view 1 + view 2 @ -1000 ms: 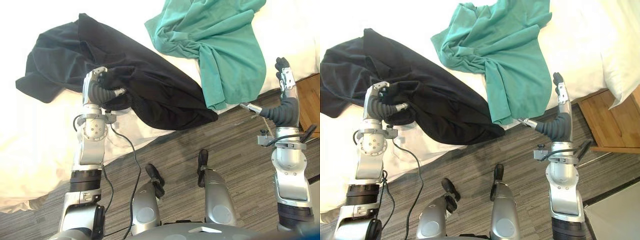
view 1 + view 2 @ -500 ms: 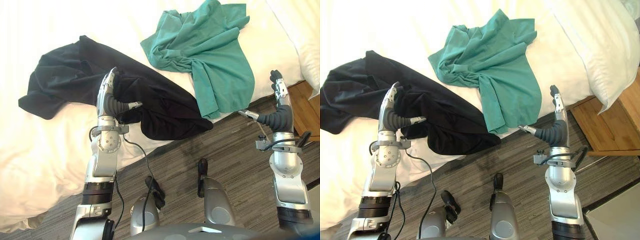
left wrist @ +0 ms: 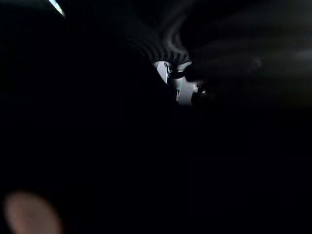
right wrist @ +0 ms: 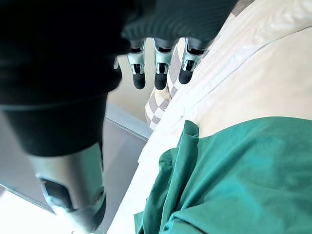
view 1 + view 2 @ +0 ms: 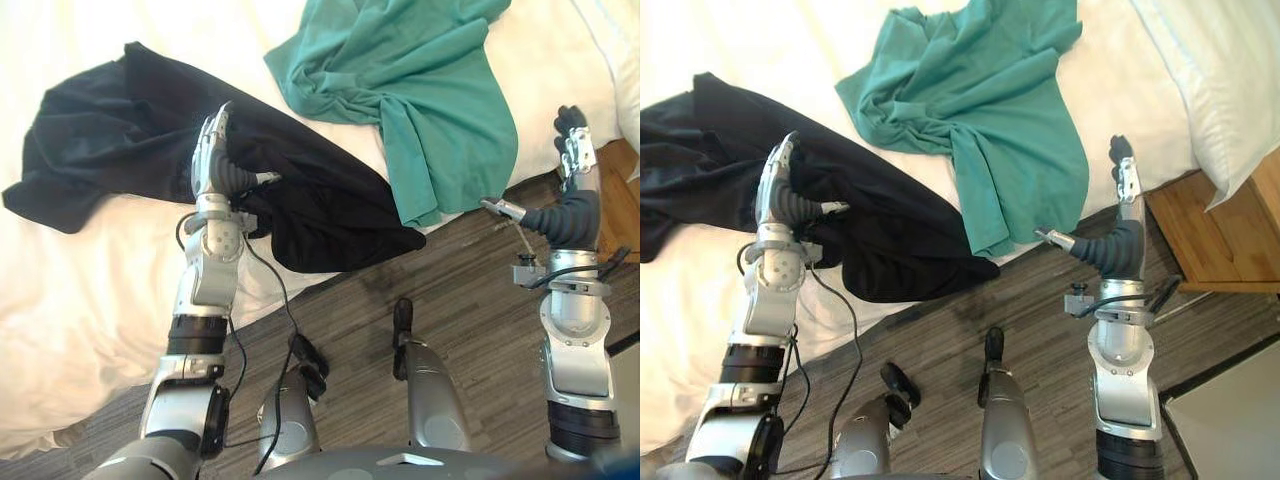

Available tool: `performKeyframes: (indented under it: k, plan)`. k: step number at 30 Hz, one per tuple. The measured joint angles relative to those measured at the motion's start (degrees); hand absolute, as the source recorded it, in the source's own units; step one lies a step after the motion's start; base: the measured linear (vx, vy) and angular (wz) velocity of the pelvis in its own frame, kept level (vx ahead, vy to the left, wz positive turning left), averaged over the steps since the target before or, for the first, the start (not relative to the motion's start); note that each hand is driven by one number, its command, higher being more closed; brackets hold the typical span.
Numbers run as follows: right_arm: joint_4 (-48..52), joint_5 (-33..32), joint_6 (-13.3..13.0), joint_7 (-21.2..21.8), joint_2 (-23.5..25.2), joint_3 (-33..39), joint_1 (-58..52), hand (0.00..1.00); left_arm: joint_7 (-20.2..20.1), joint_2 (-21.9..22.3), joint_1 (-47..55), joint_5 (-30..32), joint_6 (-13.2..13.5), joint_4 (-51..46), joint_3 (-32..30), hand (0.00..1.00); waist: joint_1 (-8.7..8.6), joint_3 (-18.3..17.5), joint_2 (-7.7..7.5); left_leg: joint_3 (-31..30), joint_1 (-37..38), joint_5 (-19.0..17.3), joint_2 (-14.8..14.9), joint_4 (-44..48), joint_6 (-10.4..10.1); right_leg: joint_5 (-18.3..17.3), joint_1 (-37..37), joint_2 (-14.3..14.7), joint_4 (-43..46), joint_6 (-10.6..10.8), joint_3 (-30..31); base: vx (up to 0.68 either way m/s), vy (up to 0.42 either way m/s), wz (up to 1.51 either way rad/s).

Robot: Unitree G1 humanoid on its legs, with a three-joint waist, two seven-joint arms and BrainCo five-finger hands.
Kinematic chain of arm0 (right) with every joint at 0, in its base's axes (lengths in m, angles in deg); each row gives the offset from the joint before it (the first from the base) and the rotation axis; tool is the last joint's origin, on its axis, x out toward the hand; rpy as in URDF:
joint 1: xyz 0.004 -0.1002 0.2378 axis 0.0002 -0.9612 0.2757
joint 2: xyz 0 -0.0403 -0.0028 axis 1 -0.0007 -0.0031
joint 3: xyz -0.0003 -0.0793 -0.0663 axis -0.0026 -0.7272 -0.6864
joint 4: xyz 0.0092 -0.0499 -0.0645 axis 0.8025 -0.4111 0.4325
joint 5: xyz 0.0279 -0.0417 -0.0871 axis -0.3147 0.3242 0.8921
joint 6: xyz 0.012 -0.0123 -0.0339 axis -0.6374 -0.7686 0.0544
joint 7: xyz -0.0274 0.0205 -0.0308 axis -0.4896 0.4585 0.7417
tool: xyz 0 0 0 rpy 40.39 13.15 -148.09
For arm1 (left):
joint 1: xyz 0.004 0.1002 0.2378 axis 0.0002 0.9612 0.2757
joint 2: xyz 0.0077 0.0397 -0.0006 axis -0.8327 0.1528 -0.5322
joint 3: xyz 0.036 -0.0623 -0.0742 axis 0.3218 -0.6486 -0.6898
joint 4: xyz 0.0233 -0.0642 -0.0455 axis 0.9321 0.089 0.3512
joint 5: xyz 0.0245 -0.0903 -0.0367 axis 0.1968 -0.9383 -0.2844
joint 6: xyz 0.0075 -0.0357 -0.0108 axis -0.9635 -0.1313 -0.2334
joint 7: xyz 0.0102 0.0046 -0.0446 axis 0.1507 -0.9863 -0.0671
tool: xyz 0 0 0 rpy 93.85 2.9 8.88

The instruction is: Tidy the bed and pick cloth on bed and put in laundry

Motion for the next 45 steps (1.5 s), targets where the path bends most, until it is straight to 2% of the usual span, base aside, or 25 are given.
performKeyframes:
  k: [3, 4, 11, 14, 15, 16, 17, 18, 19, 21, 22, 23, 24, 25, 26, 29, 32, 33, 34, 35, 37, 39, 40, 43, 45]
  plan:
    - [0.0, -1.7, 0.0, -0.3, -0.1, 0.1, 1.2, 0.0, -0.1, -0.1, -1.4, 1.5, 0.8, 2.6, 0.6, 0.0, 0.28, 0.1, -0.02, 0.3, -0.9, -0.1, 0.8, 2.1, -0.1, 0.0, -0.3, 0.0, 0.0, 0.0, 0.1, 0.02, -0.016, -0.05]
    - [0.0, -2.2, 0.0, -0.3, -0.5, 0.2, 1.4, 0.0, -0.3, -0.2, -0.9, 2.1, 1.3, 3.5, 0.9, 1.0, 0.59, 0.1, 0.0, 0.3, -0.9, -0.1, 1.0, 2.8, -0.1, 0.0, -0.1, 0.0, 0.0, 0.0, 0.1, 0.03, -0.009, -0.05]
    - [0.5, -3.6, -0.1, 0.1, -0.7, 0.2, 4.7, 0.0, -7.3, -5.3, 0.8, 3.3, 6.2, 2.9, 1.1, 1.0, 1.88, 0.2, 0.19, 1.5, -0.5, -0.2, 1.7, 5.2, -0.2, 0.0, 1.2, -0.4, 0.0, 0.0, 0.0, 0.06, 0.01, 0.01]
    - [2.0, -1.7, -0.1, 0.0, -3.3, -0.7, 5.9, 0.0, -10.1, -8.4, 4.6, 1.1, 8.4, -0.1, 1.6, 1.0, 2.26, 0.5, 0.79, 1.4, -0.6, -0.2, 2.5, 8.3, -0.2, 0.0, 2.7, -0.8, 0.0, 0.0, -0.2, 0.11, 0.036, 0.09]
    - [1.8, -1.1, -0.2, 0.0, -4.7, -1.8, 7.6, 0.0, -11.7, -10.0, 6.3, -1.7, 9.7, -0.8, 1.8, 1.0, 2.72, 1.3, 0.32, 0.8, -2.8, -2.2, 4.5, 15.1, -0.2, -0.1, 4.3, -1.6, -0.1, 0.0, -0.1, 0.1, 0.043, -0.03]
    - [1.4, -0.7, -0.4, 0.0, -5.2, -2.4, 8.6, 0.0, -12.3, -10.5, 7.2, -3.2, 10.2, -1.1, 1.9, 1.0, 2.81, 1.5, 0.26, 0.3, -3.3, -3.7, 4.4, 14.1, -0.6, -0.1, 4.6, -2.0, 0.1, 0.0, 0.0, 0.09, 0.099, -0.04]
    - [-0.5, 0.3, -0.7, 0.0, -7.3, -3.4, 11.5, 0.0, -14.2, -11.9, 10.2, -6.3, 11.4, -3.5, 2.8, 1.0, 2.62, 1.4, 1.39, -0.1, -2.7, 0.1, 3.0, 1.4, 0.7, -0.3, 5.0, -2.0, 1.1, 0.3, -0.3, 0.07, 0.167, -0.09]
    - [-1.5, 0.9, -0.7, 0.1, -8.8, -4.2, 12.8, 0.0, -15.3, -12.9, 12.0, -8.3, 12.1, -4.9, 3.5, 1.0, 2.71, 1.4, 2.29, -0.2, -2.7, 4.9, 3.2, -2.0, 1.0, -1.6, 5.3, -1.8, 2.6, 1.5, -0.6, 0.09, 0.181, 0.16]
    - [-1.9, 1.6, -0.7, 0.3, -9.8, -4.5, 12.9, 0.0, -16.9, -14.3, 13.4, -11.5, 13.0, -5.9, 4.5, 1.0, 2.19, 1.3, 1.94, -0.4, -2.0, 4.0, 1.7, -2.1, 1.1, -3.7, 5.3, -3.4, 4.7, 2.1, -1.2, 0.11, 0.133, 0.47]
    - [-6.1, 3.7, -0.5, 1.9, -11.7, -6.6, 15.2, 0.0, -21.4, -18.1, 17.8, -19.8, 14.4, -7.8, 5.1, 1.0, 2.72, 1.4, 1.89, -2.2, -1.7, 4.1, 0.5, -2.4, 1.6, -3.9, 3.6, -5.4, 11.4, 2.3, -3.0, 0.14, 0.034, 0.57]
    - [-7.0, 4.2, -0.5, 2.3, -11.8, -7.0, 15.7, 0.0, -22.1, -18.9, 18.7, -21.2, 14.4, -7.8, 5.0, 1.0, 2.76, 1.4, 1.98, -2.5, -1.4, 4.2, 0.5, -2.5, 1.7, -4.0, 2.6, -5.6, 14.0, 2.2, -3.1, 0.14, -0.025, 0.36]
    - [-9.2, 5.4, -0.5, 3.0, -12.5, -7.6, 16.7, 0.0, -23.8, -20.6, 21.3, -24.7, 14.4, -7.6, 4.6, 1.0, 2.83, 1.8, 2.57, -3.7, -0.5, 4.2, 0.6, -3.4, 1.8, -7.2, 0.3, -5.1, 16.1, 1.7, -2.8, 0.13, -0.096, 0.44]
    - [-11.0, 5.4, -0.4, 3.4, -14.0, -8.8, 17.7, 0.0, -25.0, -22.2, 23.1, -27.4, 14.6, -7.0, 3.8, 1.0, 3.01, 1.6, 2.27, -4.6, -0.3, 4.3, 0.6, -3.8, 1.7, -6.8, 0.2, -3.7, 9.7, 1.2, -2.7, 0.13, -0.145, 0.53]
    - [-11.8, 5.4, -0.4, 3.7, -14.5, -9.1, 18.0, 0.0, -25.3, -22.6, 23.3, -28.2, 14.6, -6.6, 3.5, 1.0, 3.03, 1.5, 1.94, -4.9, -0.4, 4.3, 0.2, -3.9, 1.6, -4.9, 0.4, -3.6, 6.5, 0.5, -2.8, 0.13, -0.214, 0.42]
    - [-14.8, 5.5, -0.2, 4.2, -16.6, -10.4, 20.1, 0.0, -25.5, -21.7, 24.3, -30.1, 14.7, -6.0, 2.4, 1.0, 3.3, 2.1, 2.96, -5.3, -0.5, 5.6, 0.6, -4.7, 0.9, -4.2, 1.2, -2.7, 5.6, 0.5, -3.8, 0.18, -0.217, 0.18]
    - [-21.8, 7.6, 2.0, 5.2, -18.6, -12.5, 21.7, 0.0, -27.7, -23.4, 26.3, -32.4, 14.5, -3.1, 1.9, 1.0, 3.5, 1.9, 3.45, -5.6, 1.4, 10.5, 0.5, -7.0, 1.3, -4.3, 2.2, -2.3, 6.9, 0.1, -3.9, 0.18, -0.158, 0.05]
    - [-25.6, 8.4, 2.5, 6.3, -20.0, -14.3, 21.6, 0.0, -29.4, -24.1, 26.8, -33.4, 14.3, 0.7, 2.1, 1.0, 1.8, 2.5, 4.91, -6.5, 4.2, 12.8, 1.5, -6.6, 1.3, -5.6, -3.7, -2.5, 22.3, -0.9, -3.8, 0.12, -0.137, 0.09]
    - [-27.6, 9.4, 2.3, 6.6, -21.0, -15.3, 22.4, 0.0, -29.9, -25.8, 26.8, -34.0, 14.3, 3.1, 2.0, 1.0, 2.65, 1.9, 4.32, -6.4, 4.4, 13.1, 2.6, -6.5, 0.7, -1.3, -1.7, 0.5, 2.4, -1.9, -3.8, 0.14, -0.304, 0.07]
    - [-29.5, 9.9, 2.3, 6.7, -22.4, -16.0, 23.7, 0.0, -30.2, -26.7, 25.6, -34.4, 14.3, 5.0, 1.3, 1.0, 2.57, 2.5, 3.39, -7.1, 3.4, 12.2, 2.4, -4.1, -1.1, 6.8, -0.9, 0.4, -4.1, -4.0, -4.9, 0.14, -0.27, -0.03]
    - [-31.4, 10.0, 2.4, 6.7, -22.9, -16.7, 25.6, 0.0, -30.3, -26.6, 25.3, -34.6, 14.3, 5.7, 1.0, 1.0, 2.86, 2.9, 4.05, -7.3, 2.2, 12.0, 3.0, -3.4, -1.7, 8.0, -1.2, 0.9, -4.4, -5.3, -4.8, 0.11, -0.164, 0.13]
    - [-39.5, 10.4, 3.4, 7.1, -25.5, -18.8, 31.6, 0.0, -31.4, -27.0, 23.2, -35.0, 14.3, 7.7, 1.2, 1.0, 2.9, 3.9, 6.1, -9.1, 1.2, 12.6, 1.0, -7.1, -2.2, 7.9, -1.7, 1.2, -4.7, -5.3, -4.7, 0.04, 0.004, -0.07]
    - [-40.6, 10.4, 3.3, 7.0, -25.9, -19.8, 34.0, 0.0, -31.4, -28.5, 22.0, -36.9, 14.3, 9.3, 1.3, 1.0, 2.74, 4.1, 6.37, -7.8, 1.2, 12.6, 0.9, -7.8, -2.2, 7.7, -2.9, 1.2, -3.8, -5.2, -4.7, 0.02, 0.038, -0.02]
    - [-41.1, 10.4, 3.3, 7.0, -26.3, -20.2, 34.6, 1.0, -31.4, -28.9, 21.4, -37.4, 14.3, 9.7, 1.6, 1.0, 2.75, 4.1, 6.37, -7.8, 1.2, 12.5, 0.9, -8.0, -2.3, 7.7, -3.3, 1.1, -3.5, -5.1, -4.7, -0.03, 0.068, 0.13]
    - [-46.2, 12.0, 2.3, 6.7, -27.5, -23.7, 38.5, 1.0, -30.8, -25.8, 19.6, -41.0, 14.4, 10.4, 0.4, 1.0, 2.55, 4.1, 6.28, -7.5, -0.8, 11.2, 0.5, -8.2, -3.4, 6.9, -6.1, 0.7, -2.2, -4.2, -4.6, -0.07, 0.069, 0.06]
    - [-50.1, 15.1, 2.3, 6.5, -26.7, -25.0, 42.5, 1.0, -25.5, -17.2, 19.3, -41.0, 15.9, 11.3, -4.8, 1.0, 3.25, 3.8, 6.85, -6.0, -0.7, 7.4, 1.3, -9.2, -3.1, 6.8, -7.2, 1.6, -2.0, -3.7, -4.6, -0.1, 0.082, -0.22]
